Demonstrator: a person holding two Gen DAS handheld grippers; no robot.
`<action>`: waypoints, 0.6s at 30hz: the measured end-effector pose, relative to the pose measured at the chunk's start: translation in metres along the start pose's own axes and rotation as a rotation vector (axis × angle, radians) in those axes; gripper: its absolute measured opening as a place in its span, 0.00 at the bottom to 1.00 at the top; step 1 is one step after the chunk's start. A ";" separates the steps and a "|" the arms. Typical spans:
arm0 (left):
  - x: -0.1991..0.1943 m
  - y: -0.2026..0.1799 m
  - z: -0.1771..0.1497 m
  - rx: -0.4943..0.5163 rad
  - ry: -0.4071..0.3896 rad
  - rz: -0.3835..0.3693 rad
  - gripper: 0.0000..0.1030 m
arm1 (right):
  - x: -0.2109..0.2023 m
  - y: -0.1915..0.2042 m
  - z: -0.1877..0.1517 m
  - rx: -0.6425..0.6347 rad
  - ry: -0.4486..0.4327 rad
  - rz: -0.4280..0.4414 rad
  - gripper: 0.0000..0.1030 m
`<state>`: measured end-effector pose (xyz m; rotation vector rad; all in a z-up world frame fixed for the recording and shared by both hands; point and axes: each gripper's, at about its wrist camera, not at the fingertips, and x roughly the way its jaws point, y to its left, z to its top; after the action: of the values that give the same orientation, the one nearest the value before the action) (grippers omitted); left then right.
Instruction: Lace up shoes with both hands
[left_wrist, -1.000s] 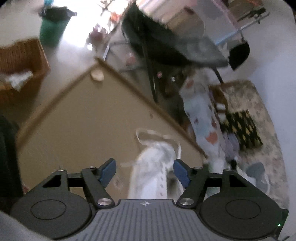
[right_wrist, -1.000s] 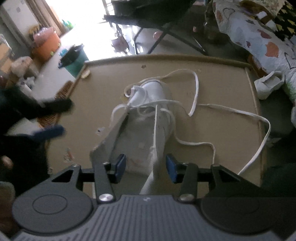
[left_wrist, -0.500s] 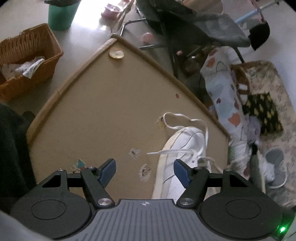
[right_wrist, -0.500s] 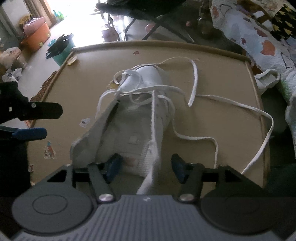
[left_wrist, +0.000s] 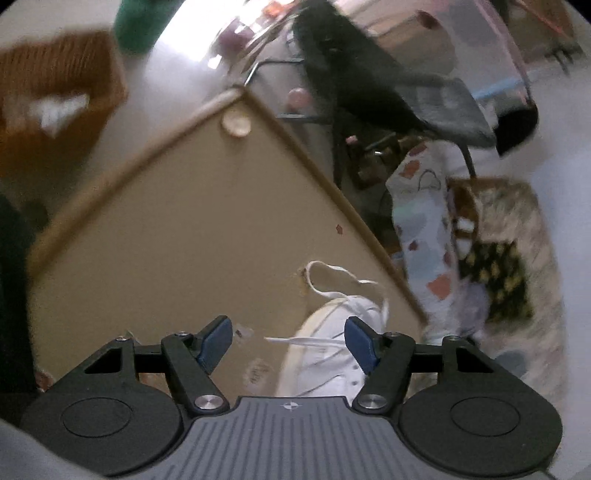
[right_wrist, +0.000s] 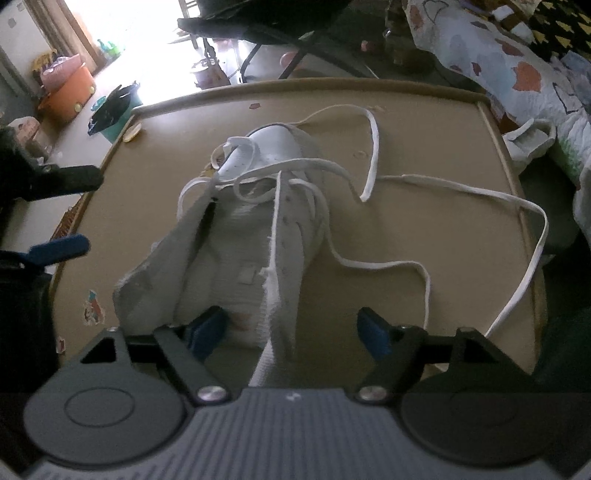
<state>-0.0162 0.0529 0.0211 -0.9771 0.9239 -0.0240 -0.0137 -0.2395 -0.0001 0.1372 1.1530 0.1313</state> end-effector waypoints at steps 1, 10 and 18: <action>0.003 0.003 0.001 -0.043 0.009 -0.012 0.61 | 0.000 -0.001 0.000 0.002 -0.003 0.002 0.78; 0.031 0.005 -0.012 -0.319 0.092 -0.095 0.60 | 0.002 -0.006 -0.002 0.010 -0.007 0.020 0.82; 0.063 0.001 -0.043 -0.459 0.128 -0.094 0.41 | 0.001 -0.001 -0.003 -0.019 -0.019 0.008 0.82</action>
<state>-0.0056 -0.0018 -0.0307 -1.4575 1.0229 0.0486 -0.0162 -0.2406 -0.0022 0.1255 1.1322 0.1475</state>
